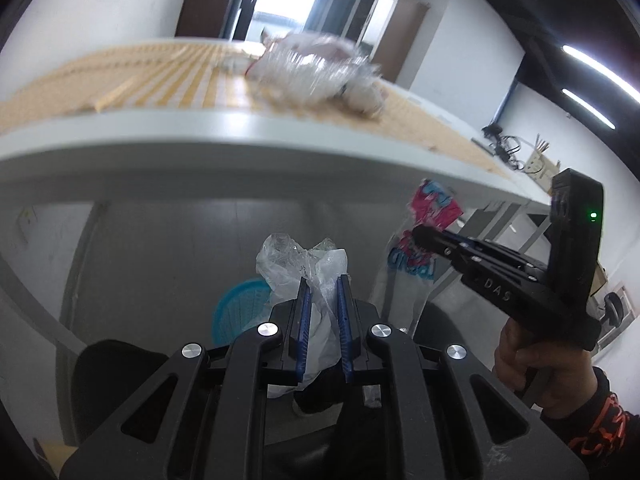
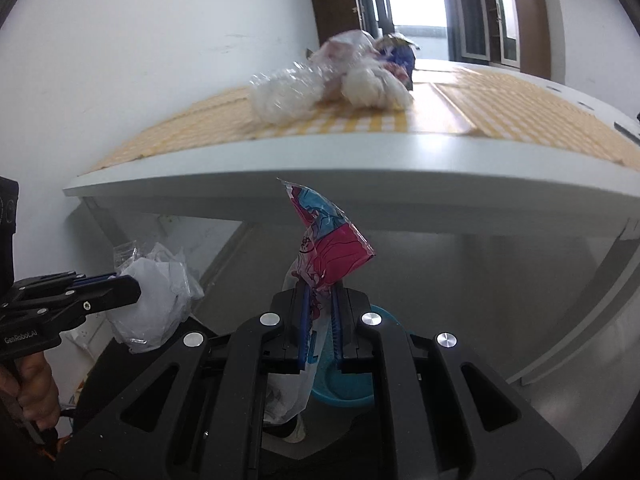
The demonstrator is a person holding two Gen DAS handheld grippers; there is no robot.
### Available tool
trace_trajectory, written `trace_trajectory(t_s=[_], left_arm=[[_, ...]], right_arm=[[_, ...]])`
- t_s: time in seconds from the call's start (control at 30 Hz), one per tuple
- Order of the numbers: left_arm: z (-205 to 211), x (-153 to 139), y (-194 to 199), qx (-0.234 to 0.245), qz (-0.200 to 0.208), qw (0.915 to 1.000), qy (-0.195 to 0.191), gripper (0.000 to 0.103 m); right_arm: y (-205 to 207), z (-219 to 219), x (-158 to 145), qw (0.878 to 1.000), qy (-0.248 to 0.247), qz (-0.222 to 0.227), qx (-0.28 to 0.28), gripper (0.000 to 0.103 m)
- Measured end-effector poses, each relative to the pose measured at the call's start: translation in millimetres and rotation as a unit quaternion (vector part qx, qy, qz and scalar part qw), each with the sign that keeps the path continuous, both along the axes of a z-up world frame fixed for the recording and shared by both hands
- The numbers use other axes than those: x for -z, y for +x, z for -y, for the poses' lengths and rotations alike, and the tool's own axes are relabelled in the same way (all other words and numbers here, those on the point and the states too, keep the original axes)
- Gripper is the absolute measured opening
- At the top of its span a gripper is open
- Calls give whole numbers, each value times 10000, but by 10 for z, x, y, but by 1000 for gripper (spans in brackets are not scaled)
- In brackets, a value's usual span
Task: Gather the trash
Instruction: 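Lower the left tool over the blue wastebasket and open to drop plastic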
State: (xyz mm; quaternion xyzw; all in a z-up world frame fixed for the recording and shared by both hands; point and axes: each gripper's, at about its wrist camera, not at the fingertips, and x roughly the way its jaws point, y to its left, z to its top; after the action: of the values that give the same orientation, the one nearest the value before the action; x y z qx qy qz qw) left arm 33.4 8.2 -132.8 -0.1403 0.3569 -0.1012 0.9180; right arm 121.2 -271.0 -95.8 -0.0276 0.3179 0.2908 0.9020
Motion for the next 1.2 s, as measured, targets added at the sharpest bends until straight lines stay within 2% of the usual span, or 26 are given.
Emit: trace_trajectory(t_s=[0.13,0.43,0.63,0.77,0.87,0.97,1.07,1.2], left_arm=[[-1,284,162,-10,-299,9995,-96,12],[-80,971,654,-250,-975,9942,-380,12],[-59,1264,1006,-383,-1133,9917,-477,12],[-172,1496,1208,-538,-1332,9867,-755,12],[-240,1746,1332,-650,-1513,9831,-794,12],[-309,1933,1447,-722,-1840,9756,-955,12],[-231,1950,1606,-623,-1925,9758,-834,12],[-168,2132,1804,-534,-2126,9732,-700,12]], right_arm=[[115,-11,253,9998,-60,-90,150,8],[538,-266,899,9964,-429,-715,157,8],[902,-413,1291,9922,-651,-986,395,8],[1077,-624,1508,9897,-1060,-881,387,8],[1254,-687,1707,9858,-1173,-1127,412,8],[1418,-759,1891,9820,-1328,-1283,403,8],[1612,-908,2053,9764,-1480,-1515,420,8],[1847,-1022,2313,9696,-1495,-1859,545,8]])
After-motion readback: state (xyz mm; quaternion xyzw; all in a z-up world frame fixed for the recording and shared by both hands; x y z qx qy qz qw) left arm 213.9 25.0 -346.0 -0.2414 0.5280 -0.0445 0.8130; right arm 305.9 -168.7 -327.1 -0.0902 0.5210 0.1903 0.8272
